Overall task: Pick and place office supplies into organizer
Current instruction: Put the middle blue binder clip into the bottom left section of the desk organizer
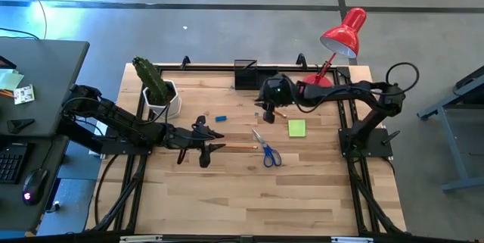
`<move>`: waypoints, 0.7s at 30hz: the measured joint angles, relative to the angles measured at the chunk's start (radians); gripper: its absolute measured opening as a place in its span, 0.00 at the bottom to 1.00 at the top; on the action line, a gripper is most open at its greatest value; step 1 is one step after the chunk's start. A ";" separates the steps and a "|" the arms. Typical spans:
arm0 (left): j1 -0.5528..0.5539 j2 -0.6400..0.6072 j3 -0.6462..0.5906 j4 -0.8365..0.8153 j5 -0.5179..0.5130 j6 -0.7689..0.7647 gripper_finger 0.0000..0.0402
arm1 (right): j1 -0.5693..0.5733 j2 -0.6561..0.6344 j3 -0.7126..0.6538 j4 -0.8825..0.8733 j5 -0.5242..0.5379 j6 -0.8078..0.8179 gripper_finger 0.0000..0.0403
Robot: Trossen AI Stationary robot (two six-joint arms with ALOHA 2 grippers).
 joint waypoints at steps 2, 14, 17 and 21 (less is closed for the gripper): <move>0.000 0.000 0.000 0.013 0.000 -0.001 0.37 | 0.007 0.010 0.000 -0.013 0.029 0.018 0.17; -0.012 0.000 0.000 0.018 0.028 -0.003 0.37 | 0.009 0.022 0.000 -0.056 -0.032 -0.047 0.17; -0.028 0.000 0.000 0.016 0.032 0.015 0.37 | 0.014 0.028 0.000 -0.057 -0.058 -0.080 0.17; -0.041 0.000 0.000 0.015 0.030 0.025 0.37 | 0.014 0.042 0.000 -0.049 -0.067 -0.117 0.17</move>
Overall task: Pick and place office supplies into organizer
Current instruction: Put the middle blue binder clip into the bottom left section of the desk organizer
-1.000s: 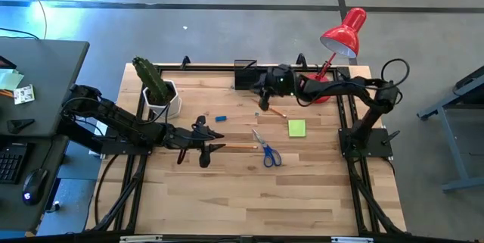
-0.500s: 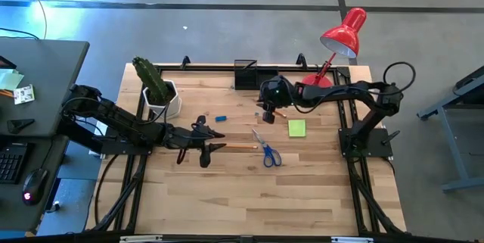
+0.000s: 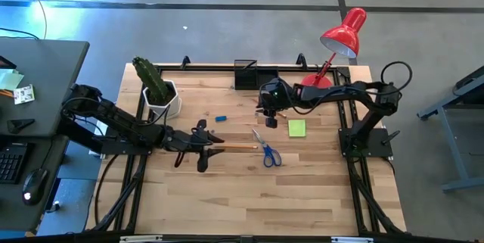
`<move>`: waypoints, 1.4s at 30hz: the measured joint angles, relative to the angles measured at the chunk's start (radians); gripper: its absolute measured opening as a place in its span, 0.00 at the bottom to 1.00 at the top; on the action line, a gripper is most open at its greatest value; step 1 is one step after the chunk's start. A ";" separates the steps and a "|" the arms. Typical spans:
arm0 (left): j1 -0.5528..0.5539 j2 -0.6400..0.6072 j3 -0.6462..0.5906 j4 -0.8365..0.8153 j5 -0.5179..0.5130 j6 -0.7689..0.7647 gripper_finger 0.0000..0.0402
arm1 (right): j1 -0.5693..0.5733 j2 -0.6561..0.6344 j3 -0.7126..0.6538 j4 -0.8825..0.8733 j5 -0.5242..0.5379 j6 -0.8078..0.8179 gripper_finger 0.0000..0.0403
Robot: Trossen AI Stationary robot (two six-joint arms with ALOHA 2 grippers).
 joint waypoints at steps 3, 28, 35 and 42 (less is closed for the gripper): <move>0.000 0.000 0.000 -0.001 0.000 0.000 0.37 | -0.001 0.008 0.000 0.010 -0.001 -0.014 0.17; 0.003 0.000 0.000 0.070 -0.241 0.084 0.37 | 0.013 0.033 0.000 0.019 -0.023 0.110 0.17; 0.003 0.000 0.000 0.081 -0.240 0.108 0.37 | 0.067 0.033 0.000 0.012 0.009 0.187 0.17; 0.003 0.000 0.000 0.081 -0.240 0.134 0.37 | 0.140 0.028 0.000 -0.024 0.115 0.224 0.17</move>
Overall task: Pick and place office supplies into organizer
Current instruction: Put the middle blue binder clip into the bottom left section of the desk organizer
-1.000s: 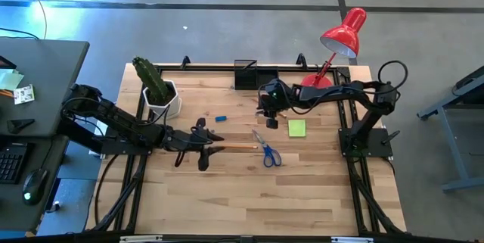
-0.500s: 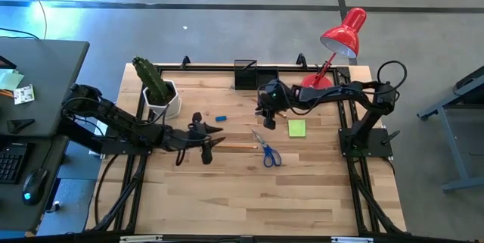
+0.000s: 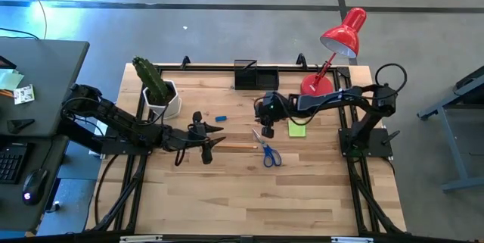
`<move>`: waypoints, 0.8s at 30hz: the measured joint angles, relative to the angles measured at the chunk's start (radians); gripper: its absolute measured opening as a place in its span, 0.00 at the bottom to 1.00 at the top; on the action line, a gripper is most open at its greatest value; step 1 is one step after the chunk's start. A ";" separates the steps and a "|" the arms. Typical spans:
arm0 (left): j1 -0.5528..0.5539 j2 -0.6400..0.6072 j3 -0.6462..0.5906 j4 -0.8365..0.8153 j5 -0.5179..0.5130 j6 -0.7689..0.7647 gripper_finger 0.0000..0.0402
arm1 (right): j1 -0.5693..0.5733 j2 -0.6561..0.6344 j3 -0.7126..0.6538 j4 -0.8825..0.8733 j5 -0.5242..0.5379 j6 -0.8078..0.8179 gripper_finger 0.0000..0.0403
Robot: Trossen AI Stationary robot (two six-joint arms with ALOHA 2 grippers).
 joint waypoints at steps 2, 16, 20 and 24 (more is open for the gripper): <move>0.000 0.000 0.000 -0.002 0.002 0.000 0.37 | 0.011 0.000 0.000 -0.020 0.004 0.031 0.19; 0.001 0.000 0.000 -0.031 -0.001 0.165 0.37 | -0.042 0.000 0.000 -0.036 0.079 0.017 0.40; 0.001 0.000 0.000 -0.031 0.000 0.180 0.37 | -0.101 0.009 0.000 0.003 0.002 0.016 0.37; 0.001 0.000 0.000 -0.032 0.001 0.182 0.37 | -0.129 0.045 0.000 0.010 -0.033 -0.035 0.33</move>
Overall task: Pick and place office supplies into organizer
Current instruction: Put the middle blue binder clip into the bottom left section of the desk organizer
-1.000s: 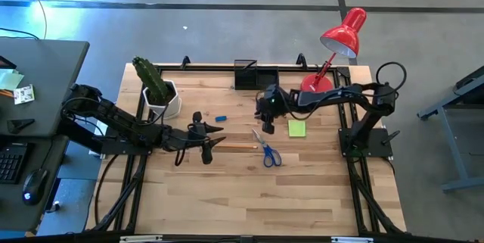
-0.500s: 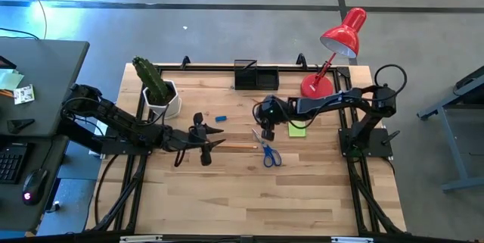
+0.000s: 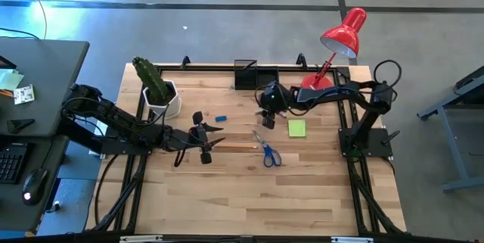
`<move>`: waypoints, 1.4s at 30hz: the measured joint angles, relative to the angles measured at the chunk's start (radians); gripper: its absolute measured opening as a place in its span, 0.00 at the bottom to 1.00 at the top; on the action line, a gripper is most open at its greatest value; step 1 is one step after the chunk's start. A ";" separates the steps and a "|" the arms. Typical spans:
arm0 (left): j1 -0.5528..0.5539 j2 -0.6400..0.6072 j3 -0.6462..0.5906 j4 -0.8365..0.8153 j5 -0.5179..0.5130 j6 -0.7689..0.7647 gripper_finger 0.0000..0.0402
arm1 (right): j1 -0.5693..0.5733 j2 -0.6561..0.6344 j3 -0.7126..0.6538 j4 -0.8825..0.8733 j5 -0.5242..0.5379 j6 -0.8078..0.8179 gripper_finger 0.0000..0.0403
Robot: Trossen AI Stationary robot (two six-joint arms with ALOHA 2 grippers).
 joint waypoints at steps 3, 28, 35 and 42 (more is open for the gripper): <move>0.000 0.000 0.000 0.000 0.000 0.001 0.37 | -0.001 0.025 0.000 0.020 -0.002 -0.057 0.32; -0.001 0.000 0.000 -0.006 0.003 -0.004 0.37 | -0.012 0.091 0.000 0.063 -0.052 0.015 0.31; -0.001 0.000 0.000 -0.006 0.003 -0.011 0.37 | -0.014 0.091 0.000 0.067 -0.107 0.053 0.31; -0.001 0.000 0.000 -0.006 0.003 -0.011 0.37 | -0.015 0.091 0.000 0.083 -0.227 0.103 0.31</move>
